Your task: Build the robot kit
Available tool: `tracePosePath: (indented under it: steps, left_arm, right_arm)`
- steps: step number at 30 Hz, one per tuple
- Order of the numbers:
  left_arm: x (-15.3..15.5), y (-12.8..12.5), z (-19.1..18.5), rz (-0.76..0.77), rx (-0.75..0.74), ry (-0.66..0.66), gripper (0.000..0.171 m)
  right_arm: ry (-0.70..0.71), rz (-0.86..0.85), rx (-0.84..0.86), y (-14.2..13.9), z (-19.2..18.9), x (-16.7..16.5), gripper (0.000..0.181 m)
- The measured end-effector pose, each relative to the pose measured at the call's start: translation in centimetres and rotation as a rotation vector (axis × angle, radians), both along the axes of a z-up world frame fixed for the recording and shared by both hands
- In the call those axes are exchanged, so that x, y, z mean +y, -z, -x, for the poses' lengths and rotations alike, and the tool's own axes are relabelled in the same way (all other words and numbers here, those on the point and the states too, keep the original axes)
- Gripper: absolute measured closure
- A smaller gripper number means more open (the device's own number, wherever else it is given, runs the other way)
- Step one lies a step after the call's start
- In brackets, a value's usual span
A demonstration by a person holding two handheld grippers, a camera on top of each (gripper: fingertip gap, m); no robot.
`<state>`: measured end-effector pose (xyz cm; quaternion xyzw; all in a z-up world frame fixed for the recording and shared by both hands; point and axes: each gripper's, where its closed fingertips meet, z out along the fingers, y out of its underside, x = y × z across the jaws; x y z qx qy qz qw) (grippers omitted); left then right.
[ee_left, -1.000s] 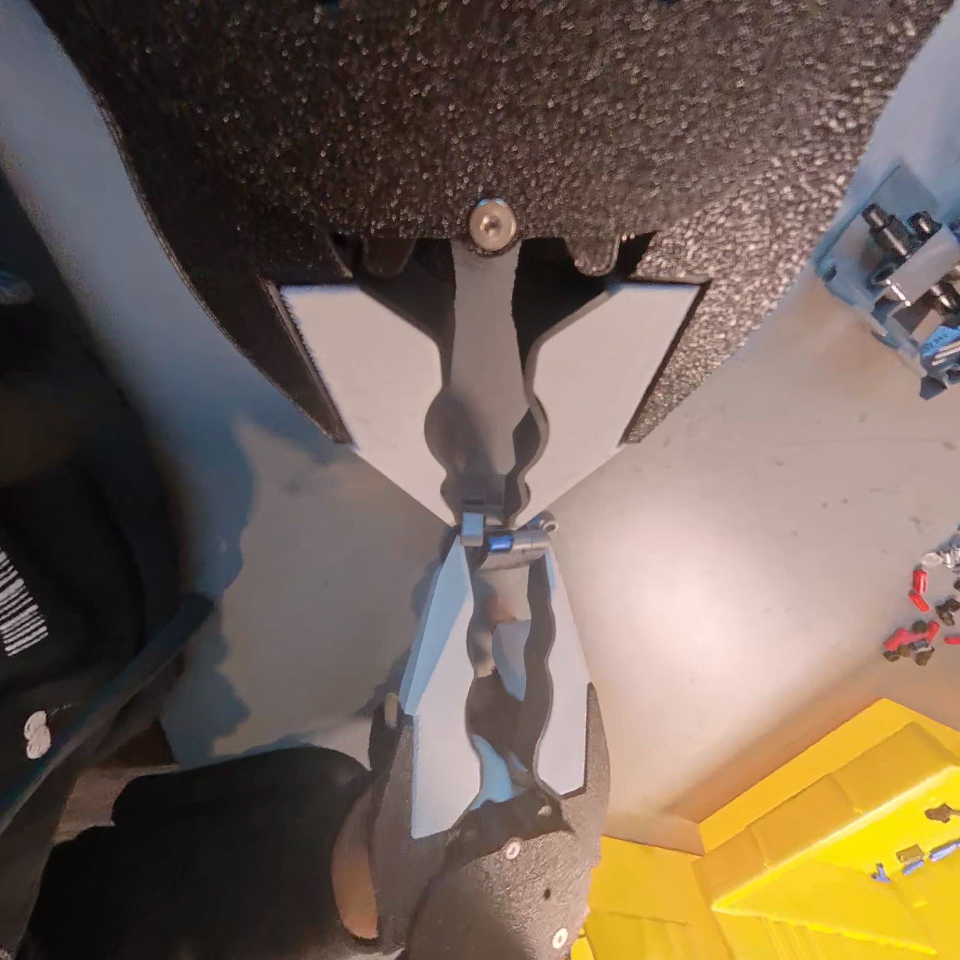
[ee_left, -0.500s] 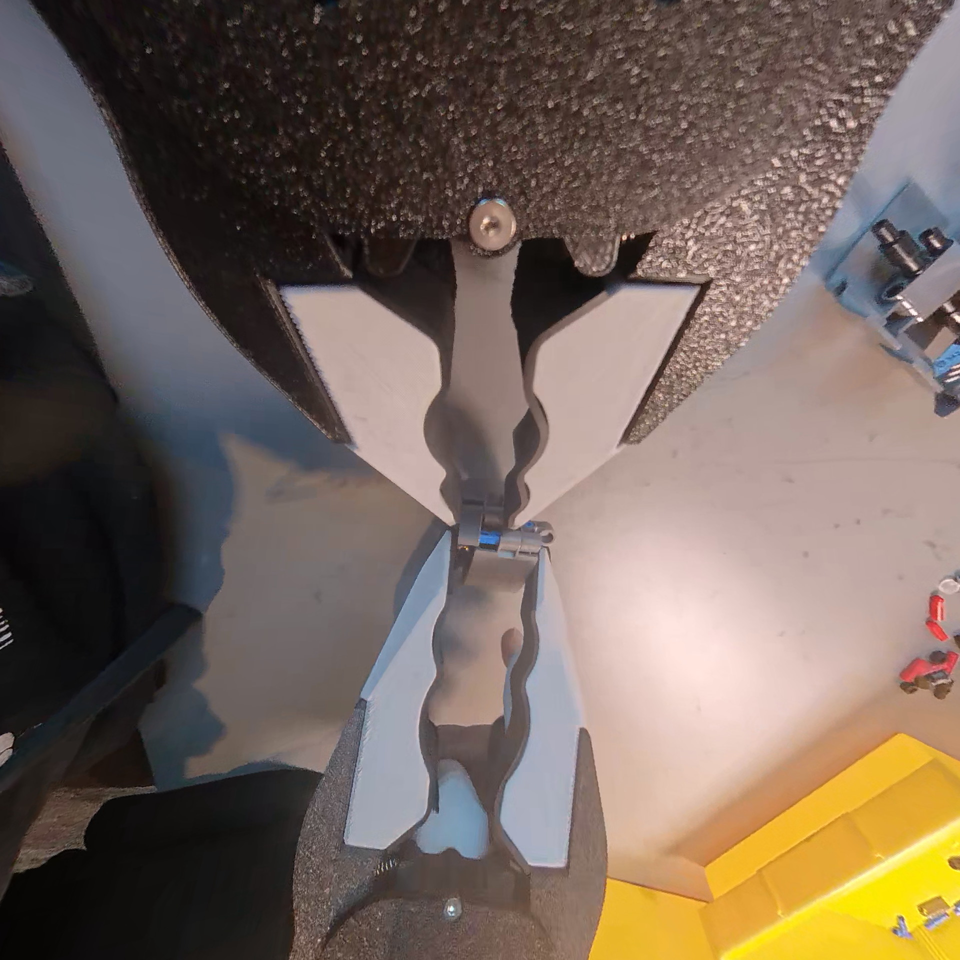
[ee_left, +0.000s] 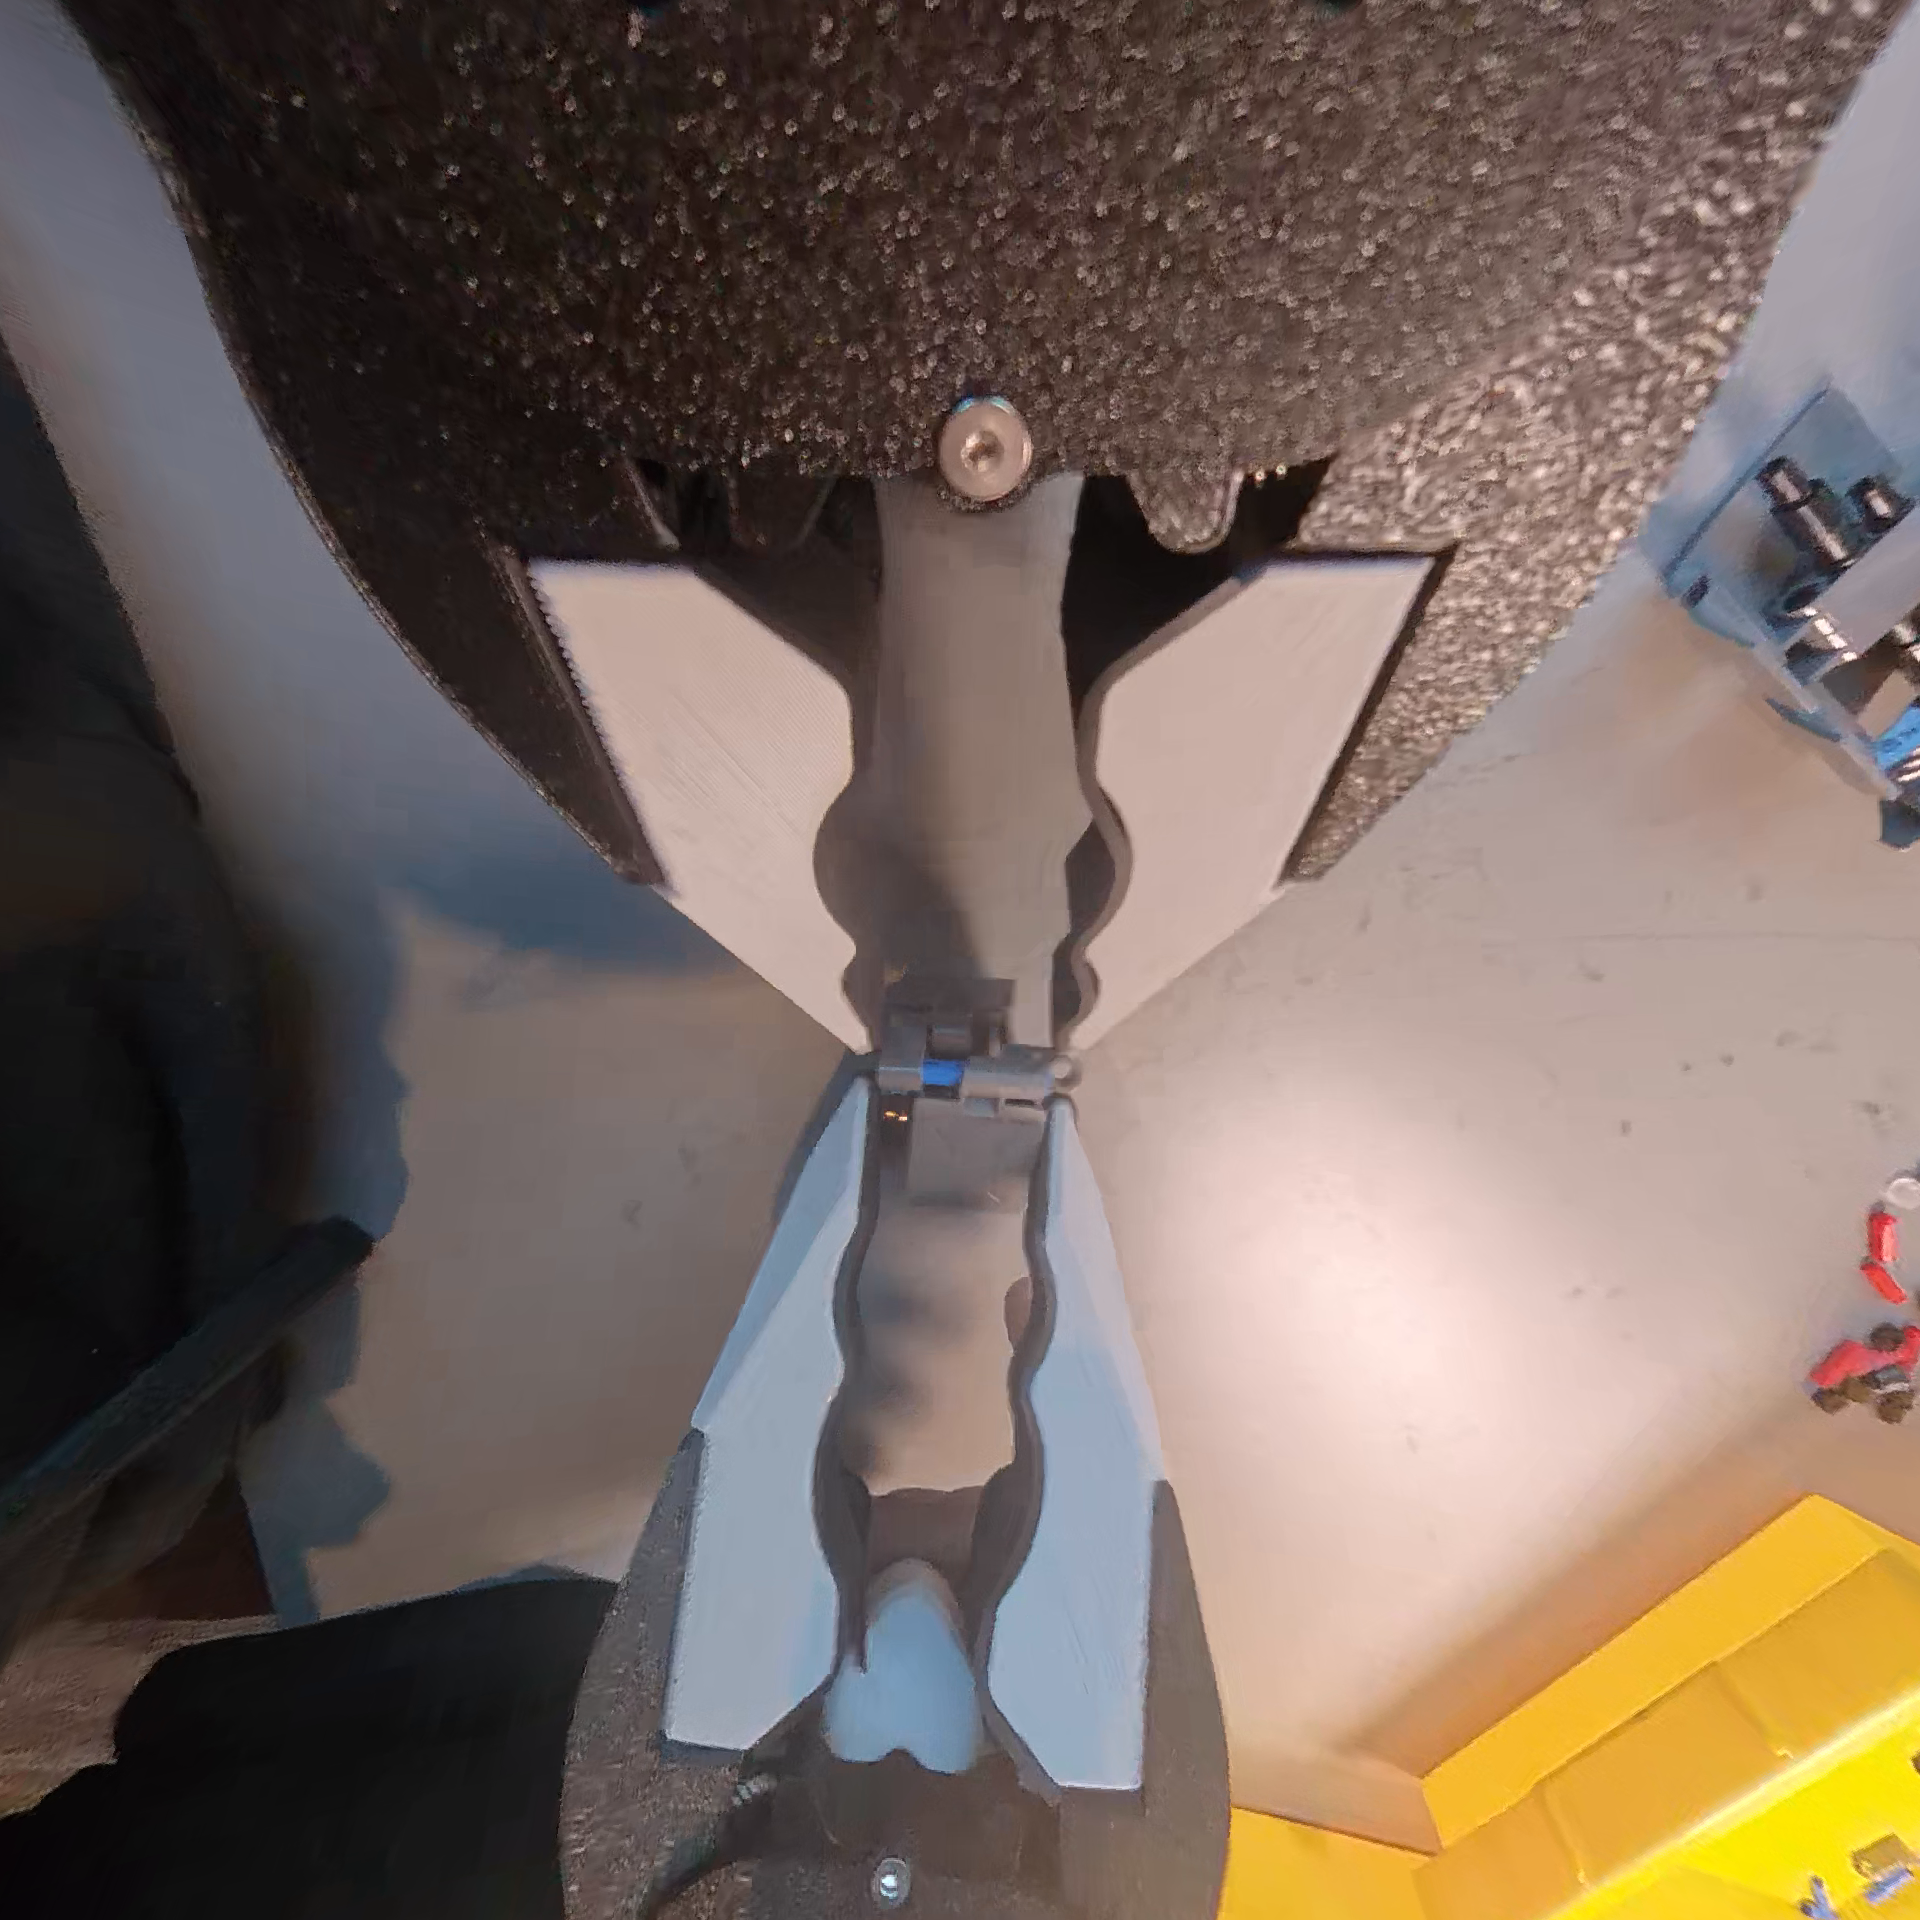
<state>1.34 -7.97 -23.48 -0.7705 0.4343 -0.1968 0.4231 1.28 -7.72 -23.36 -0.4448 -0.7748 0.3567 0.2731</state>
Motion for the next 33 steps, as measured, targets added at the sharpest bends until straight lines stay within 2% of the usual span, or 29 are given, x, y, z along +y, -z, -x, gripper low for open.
tracePosePath:
  steps: [2, 7, 8, 13, 14, 16, 19, 23, 33]
  left_arm:
    - [0.1, 0.0, 0.2, -0.002, 0.001, -0.009, 0.132]
    - [-0.3, -1.0, -0.8, -0.050, -0.045, 0.040, 0.141]
    - [-0.4, -0.9, -0.8, -0.043, -0.041, 0.044, 0.149]
    - [-1.1, -0.7, -0.7, -0.002, -0.048, 0.091, 0.150]
    - [-1.4, -0.9, -0.7, -0.002, -0.059, 0.104, 0.149]
    - [-1.5, -1.3, -0.6, -0.002, -0.072, 0.107, 0.138]
    - [-1.5, -0.2, -0.5, 0.009, -0.022, 0.111, 0.132]
    - [-1.4, 0.3, -0.6, 0.022, 0.002, 0.114, 0.141]
    - [-2.0, 0.2, -1.0, 0.072, -0.028, 0.178, 0.147]
  right_arm:
    - [-0.005, 0.003, 0.002, 0.0, 0.0, -0.2, 0.152]
    - [-0.022, 0.039, -0.005, 0.1, 0.0, -0.8, 0.152]
    - [-0.029, 0.037, -0.004, 0.1, 0.0, -1.0, 0.152]
    - [-0.051, 0.095, -0.006, 0.2, 0.0, -1.5, 0.151]
    - [-0.052, 0.098, -0.007, 0.2, 0.0, -1.5, 0.151]
    - [-0.055, 0.108, -0.005, 0.2, -0.1, -1.5, 0.152]
    - [-0.058, 0.132, -0.001, 0.2, -0.1, -1.4, 0.152]
    - [-0.067, 0.121, 0.000, 0.2, -0.1, -1.5, 0.151]
    - [-0.138, 0.119, 0.021, 0.0, -0.8, -2.3, 0.152]
